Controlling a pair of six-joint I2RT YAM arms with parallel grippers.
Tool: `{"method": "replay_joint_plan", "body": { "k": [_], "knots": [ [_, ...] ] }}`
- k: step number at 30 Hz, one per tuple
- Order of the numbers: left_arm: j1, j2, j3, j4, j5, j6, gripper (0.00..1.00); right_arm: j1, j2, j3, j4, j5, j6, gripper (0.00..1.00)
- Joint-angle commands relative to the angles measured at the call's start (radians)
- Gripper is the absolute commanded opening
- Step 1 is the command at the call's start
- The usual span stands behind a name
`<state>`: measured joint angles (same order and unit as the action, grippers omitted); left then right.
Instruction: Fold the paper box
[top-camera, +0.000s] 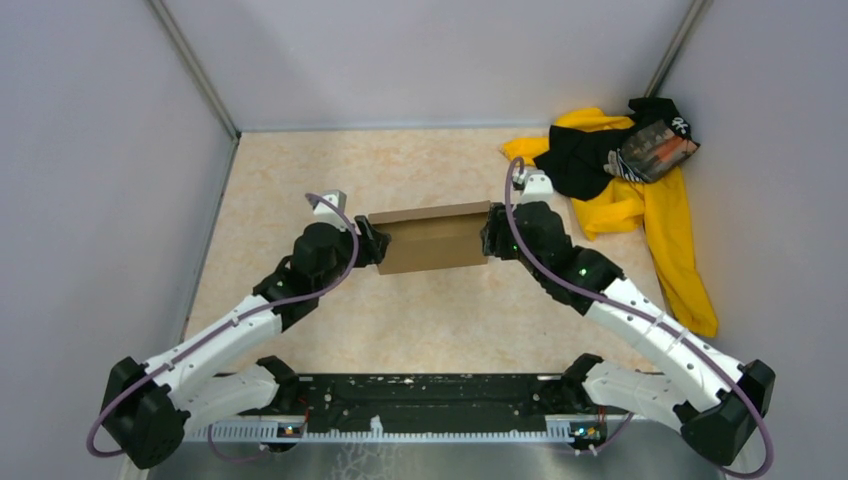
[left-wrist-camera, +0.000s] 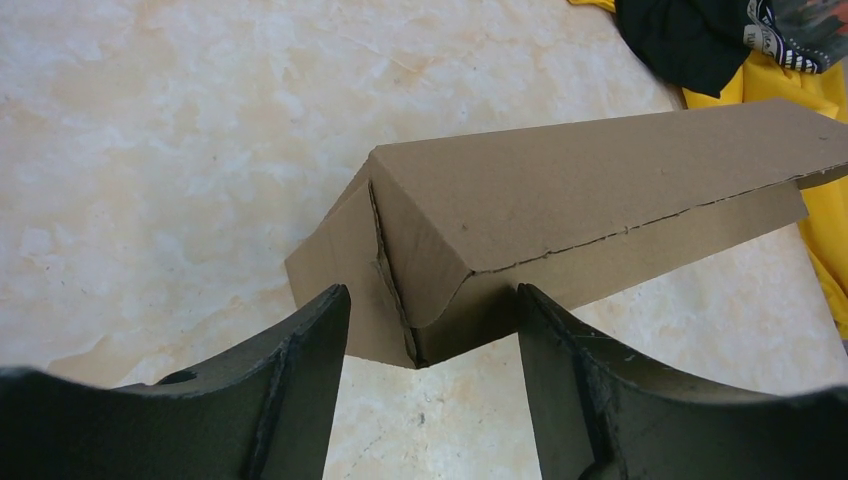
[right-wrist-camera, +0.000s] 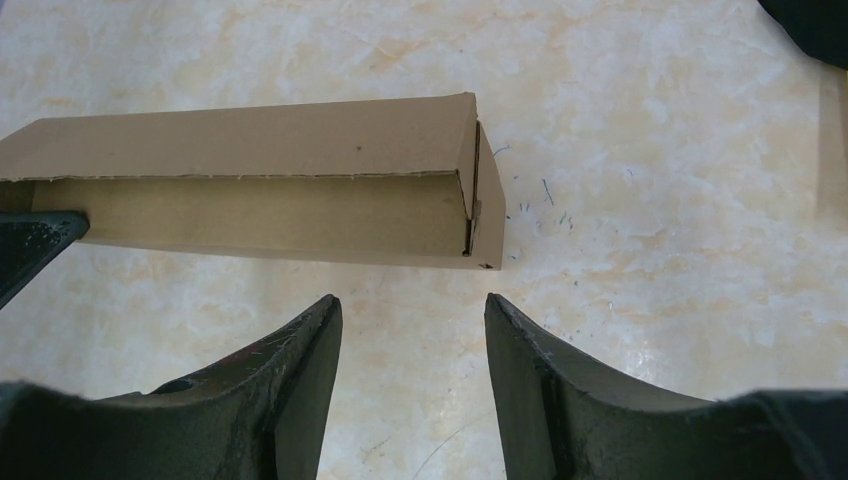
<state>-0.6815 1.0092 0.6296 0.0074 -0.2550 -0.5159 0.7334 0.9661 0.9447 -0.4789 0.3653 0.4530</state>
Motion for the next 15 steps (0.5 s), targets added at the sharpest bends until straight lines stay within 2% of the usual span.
{"method": "replay_joint_plan", "body": {
  "k": [1, 15],
  "knots": [
    [-0.013, 0.019, -0.048, -0.266, 0.048, 0.039, 0.68, 0.01, 0.008, 0.048, 0.055, 0.002, -0.01, 0.55],
    [-0.013, 0.053, 0.03, -0.219, -0.018, 0.076, 0.75, 0.01, 0.023, 0.043, 0.073, -0.008, -0.004, 0.55]
  ]
}}
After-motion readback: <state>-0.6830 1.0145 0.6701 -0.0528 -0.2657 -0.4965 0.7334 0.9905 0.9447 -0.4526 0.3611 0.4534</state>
